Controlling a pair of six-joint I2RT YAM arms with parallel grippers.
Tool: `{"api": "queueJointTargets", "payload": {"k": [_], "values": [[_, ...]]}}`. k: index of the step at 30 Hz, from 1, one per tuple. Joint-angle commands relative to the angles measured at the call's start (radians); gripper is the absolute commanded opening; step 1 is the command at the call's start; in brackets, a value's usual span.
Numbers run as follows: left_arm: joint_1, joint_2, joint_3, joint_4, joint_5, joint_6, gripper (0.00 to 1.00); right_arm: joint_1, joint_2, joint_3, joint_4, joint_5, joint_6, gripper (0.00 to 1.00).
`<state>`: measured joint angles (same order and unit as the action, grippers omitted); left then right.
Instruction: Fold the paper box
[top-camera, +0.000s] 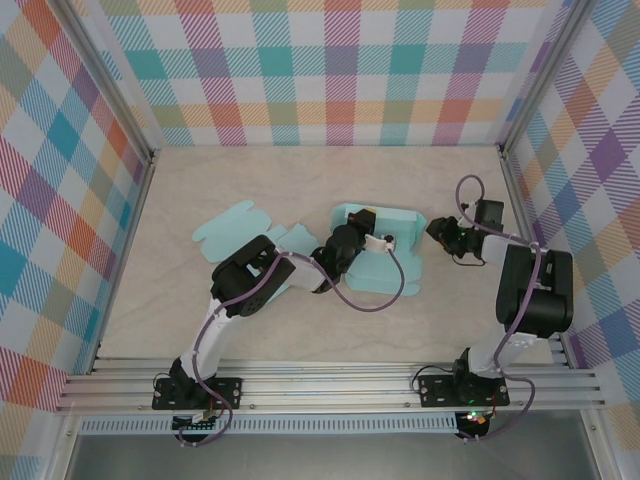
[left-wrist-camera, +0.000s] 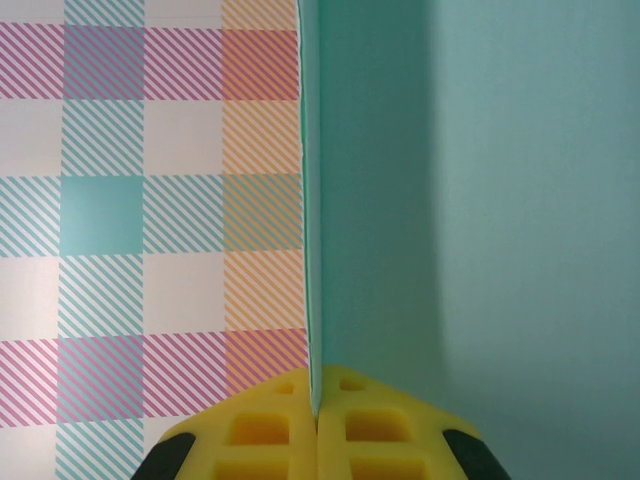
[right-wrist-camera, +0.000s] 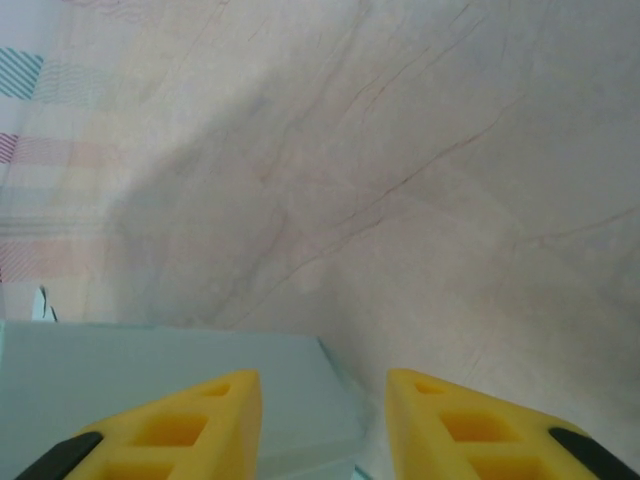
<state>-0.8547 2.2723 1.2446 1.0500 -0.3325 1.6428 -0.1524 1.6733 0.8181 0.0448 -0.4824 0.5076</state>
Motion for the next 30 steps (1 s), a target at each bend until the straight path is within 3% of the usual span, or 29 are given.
{"api": "queueJointTargets", "payload": {"k": [1,11,30], "values": [[0.004,0.023,-0.028,0.002,0.029,0.037,0.00,0.018,-0.051,-0.030,0.033,-0.003,-0.016,0.39],[0.005,0.021,-0.034,-0.001,0.030,0.037,0.00,0.078,-0.138,-0.099,0.049,0.041,-0.022,0.41],[0.005,0.009,-0.040,-0.033,0.033,0.029,0.00,0.174,-0.166,-0.124,0.069,0.130,-0.077,0.46]]}}
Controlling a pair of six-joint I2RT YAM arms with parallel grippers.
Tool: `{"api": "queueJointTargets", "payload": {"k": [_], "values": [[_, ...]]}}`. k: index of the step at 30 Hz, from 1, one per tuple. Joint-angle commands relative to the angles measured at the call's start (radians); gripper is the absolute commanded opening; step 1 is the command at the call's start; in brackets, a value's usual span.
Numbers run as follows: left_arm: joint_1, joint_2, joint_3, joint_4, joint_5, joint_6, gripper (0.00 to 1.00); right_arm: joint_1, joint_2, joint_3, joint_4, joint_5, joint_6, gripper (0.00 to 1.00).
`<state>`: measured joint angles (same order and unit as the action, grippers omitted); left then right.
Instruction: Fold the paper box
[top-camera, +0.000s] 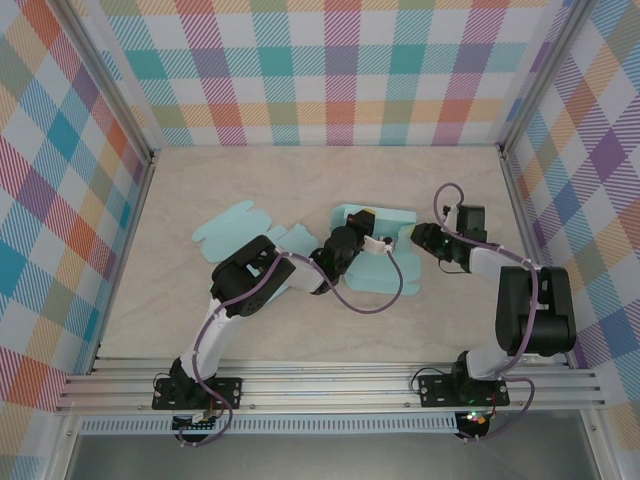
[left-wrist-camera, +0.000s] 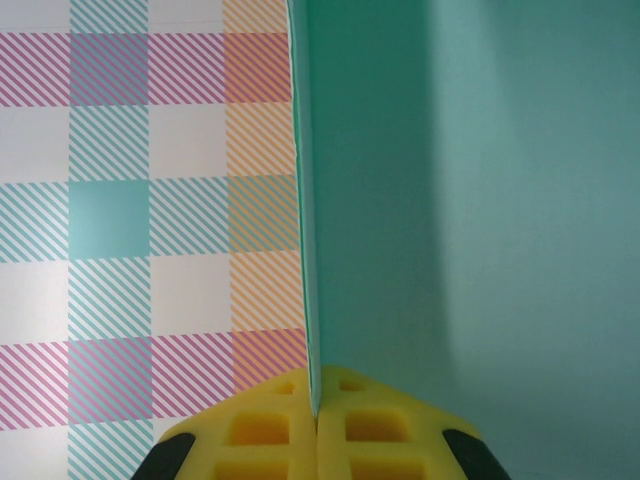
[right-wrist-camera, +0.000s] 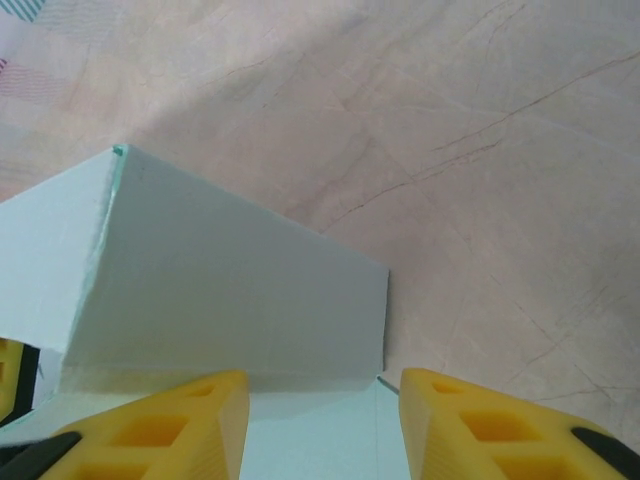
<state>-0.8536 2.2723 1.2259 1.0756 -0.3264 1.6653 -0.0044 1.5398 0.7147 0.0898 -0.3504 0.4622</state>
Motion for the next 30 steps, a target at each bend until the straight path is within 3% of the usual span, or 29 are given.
{"api": "queueJointTargets", "payload": {"k": [1,14,30], "values": [[0.003,0.006,-0.022,-0.061,0.026,0.006,0.00,0.028,-0.035,-0.024,0.029,-0.003,-0.033,0.46],[0.007,-0.010,-0.028,-0.075,0.032,0.000,0.00,0.059,-0.050,-0.031,0.030,0.025,-0.043,0.49],[0.008,-0.022,-0.043,-0.077,0.050,0.001,0.00,0.096,0.068,0.027,0.133,0.189,-0.034,0.50]]}}
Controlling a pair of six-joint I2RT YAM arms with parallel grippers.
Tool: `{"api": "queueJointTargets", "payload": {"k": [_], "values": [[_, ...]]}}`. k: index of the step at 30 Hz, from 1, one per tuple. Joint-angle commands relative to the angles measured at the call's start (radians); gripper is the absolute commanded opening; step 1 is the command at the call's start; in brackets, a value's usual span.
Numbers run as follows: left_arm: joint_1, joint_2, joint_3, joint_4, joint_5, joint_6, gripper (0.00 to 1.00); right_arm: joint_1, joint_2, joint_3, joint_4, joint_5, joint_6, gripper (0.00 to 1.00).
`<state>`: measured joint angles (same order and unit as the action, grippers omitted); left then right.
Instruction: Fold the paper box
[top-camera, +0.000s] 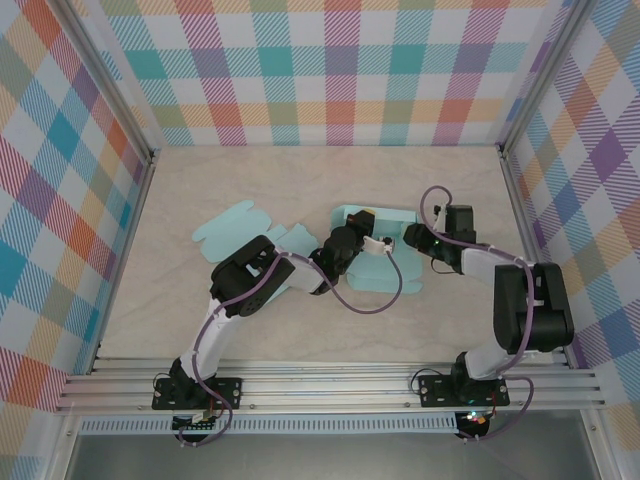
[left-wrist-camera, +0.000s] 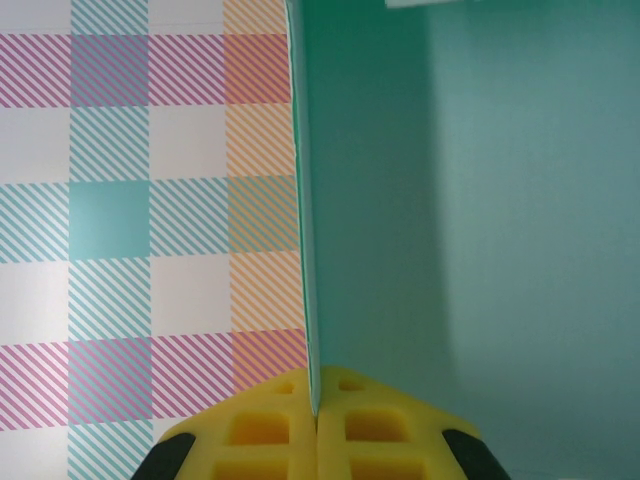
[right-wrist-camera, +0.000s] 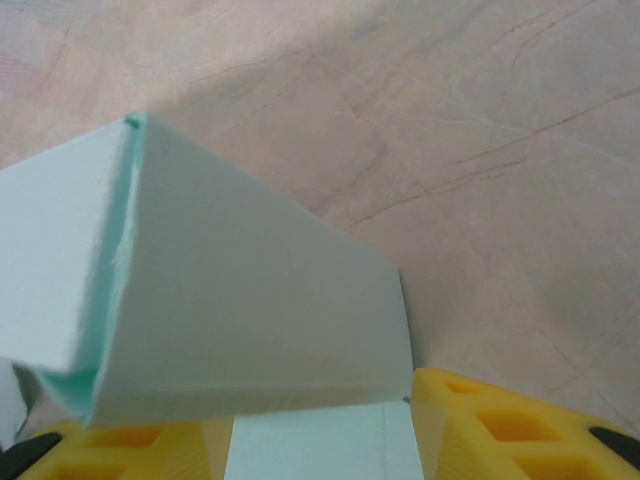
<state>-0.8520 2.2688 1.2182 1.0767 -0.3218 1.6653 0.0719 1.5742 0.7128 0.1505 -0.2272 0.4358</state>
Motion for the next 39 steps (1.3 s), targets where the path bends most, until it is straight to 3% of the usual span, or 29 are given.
{"api": "queueJointTargets", "payload": {"k": [1,11,20,28,31,39], "values": [[0.005,-0.019,-0.037,-0.078,0.047,0.001,0.00,0.030,0.041,0.031,0.082,0.084,-0.010,0.50],[0.005,-0.017,-0.034,-0.074,0.051,-0.013,0.00,0.106,0.072,0.064,0.110,0.288,-0.017,0.40],[-0.003,-0.030,-0.006,-0.067,-0.003,-0.134,0.01,0.171,0.082,0.076,0.110,0.471,-0.037,0.14],[-0.023,-0.064,0.014,-0.060,-0.126,-0.304,0.35,0.203,0.081,0.079,0.111,0.542,-0.055,0.04],[-0.021,-0.109,-0.015,-0.063,-0.169,-0.391,0.55,0.203,0.075,0.074,0.109,0.549,-0.052,0.01],[-0.028,-0.314,-0.146,-0.131,-0.280,-0.632,0.64,0.206,0.054,0.070,0.084,0.589,-0.040,0.00]]}}
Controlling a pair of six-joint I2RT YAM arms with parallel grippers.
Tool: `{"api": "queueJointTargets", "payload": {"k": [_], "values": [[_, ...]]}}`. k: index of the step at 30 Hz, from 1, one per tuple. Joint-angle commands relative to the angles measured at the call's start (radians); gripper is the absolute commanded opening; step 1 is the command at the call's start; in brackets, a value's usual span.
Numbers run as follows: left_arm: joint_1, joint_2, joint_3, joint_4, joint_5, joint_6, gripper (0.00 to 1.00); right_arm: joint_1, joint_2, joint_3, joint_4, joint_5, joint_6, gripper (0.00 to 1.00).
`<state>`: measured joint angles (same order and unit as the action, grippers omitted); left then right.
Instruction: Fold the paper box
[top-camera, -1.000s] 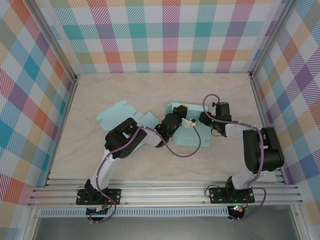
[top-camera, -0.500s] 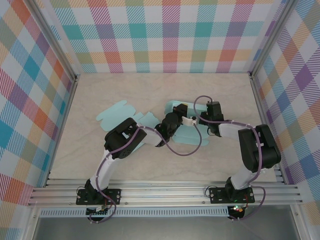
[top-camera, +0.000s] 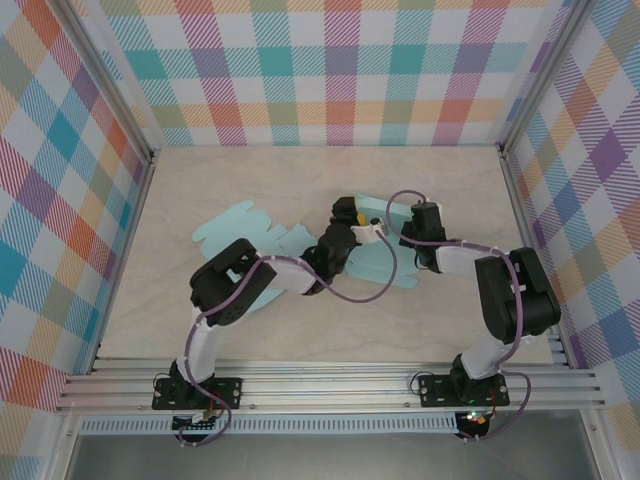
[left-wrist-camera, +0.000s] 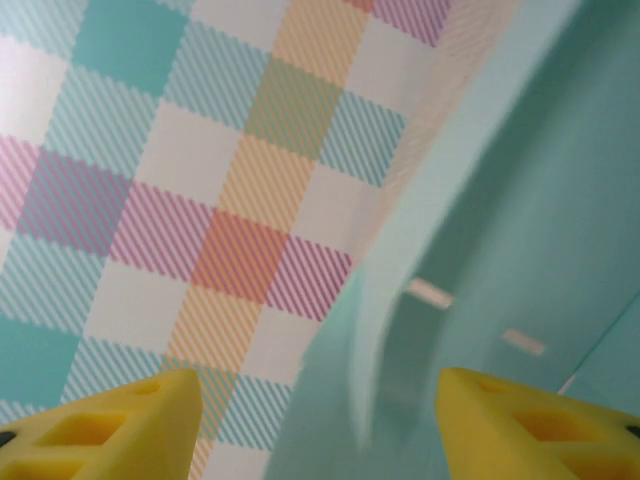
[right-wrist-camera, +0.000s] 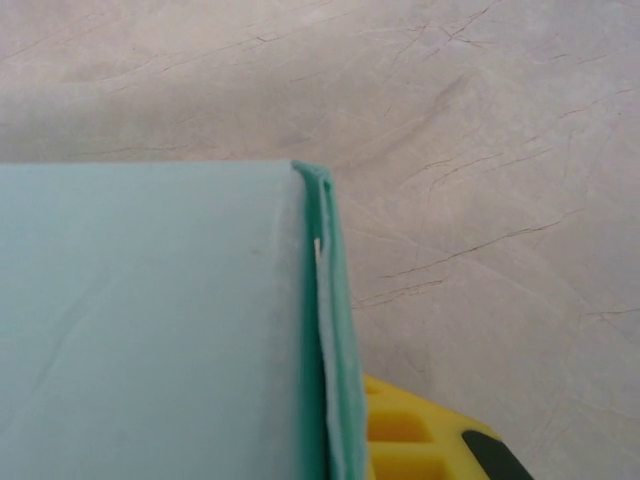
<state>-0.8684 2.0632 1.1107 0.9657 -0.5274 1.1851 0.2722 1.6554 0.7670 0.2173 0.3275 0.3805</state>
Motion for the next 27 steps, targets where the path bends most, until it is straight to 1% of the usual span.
{"api": "queueJointTargets", "payload": {"k": [1,4,5,7,8,10,12,13,14,15,17,19,21,27], "values": [[-0.011,-0.145,-0.061,-0.033,-0.092,-0.193,0.65,0.005,-0.034,0.014,0.016,0.038,0.017,0.00],[-0.011,-0.254,-0.118,-0.097,-0.156,-0.333,0.68,0.005,-0.059,0.002,0.006,0.042,0.012,0.00],[-0.011,-0.290,-0.134,-0.124,-0.178,-0.390,0.73,0.005,-0.069,-0.002,0.002,0.041,0.013,0.00],[-0.004,-0.376,-0.156,-0.220,-0.204,-0.545,0.93,0.004,-0.091,-0.003,-0.017,0.035,0.008,0.00],[0.001,-0.411,-0.151,-0.295,-0.205,-0.637,1.00,0.004,-0.099,0.001,-0.030,0.028,0.005,0.00],[0.028,-0.484,-0.110,-0.513,-0.190,-0.856,1.00,0.004,-0.123,0.014,-0.074,0.013,-0.003,0.00],[0.068,-0.538,-0.068,-0.694,-0.156,-1.078,1.00,0.004,-0.153,0.012,-0.103,0.002,-0.012,0.00],[0.093,-0.565,-0.054,-0.765,-0.129,-1.185,1.00,0.004,-0.174,0.002,-0.112,0.000,-0.016,0.00],[0.116,-0.588,-0.048,-0.816,-0.087,-1.262,1.00,0.004,-0.199,-0.011,-0.117,-0.006,-0.017,0.00],[0.153,-0.614,-0.050,-0.850,-0.014,-1.351,1.00,0.004,-0.221,-0.023,-0.122,-0.012,-0.013,0.00],[0.216,-0.657,-0.070,-0.864,0.148,-1.471,1.00,0.004,-0.275,-0.046,-0.144,-0.026,0.000,0.00],[0.264,-0.676,-0.087,-0.853,0.277,-1.560,1.00,0.004,-0.327,-0.063,-0.177,-0.051,0.004,0.00],[0.279,-0.673,-0.085,-0.852,0.358,-1.595,1.00,0.004,-0.364,-0.073,-0.204,-0.084,0.001,0.00],[0.280,-0.606,-0.027,-0.829,0.605,-1.597,1.00,0.004,-0.428,-0.077,-0.257,-0.175,0.001,0.00]]}}
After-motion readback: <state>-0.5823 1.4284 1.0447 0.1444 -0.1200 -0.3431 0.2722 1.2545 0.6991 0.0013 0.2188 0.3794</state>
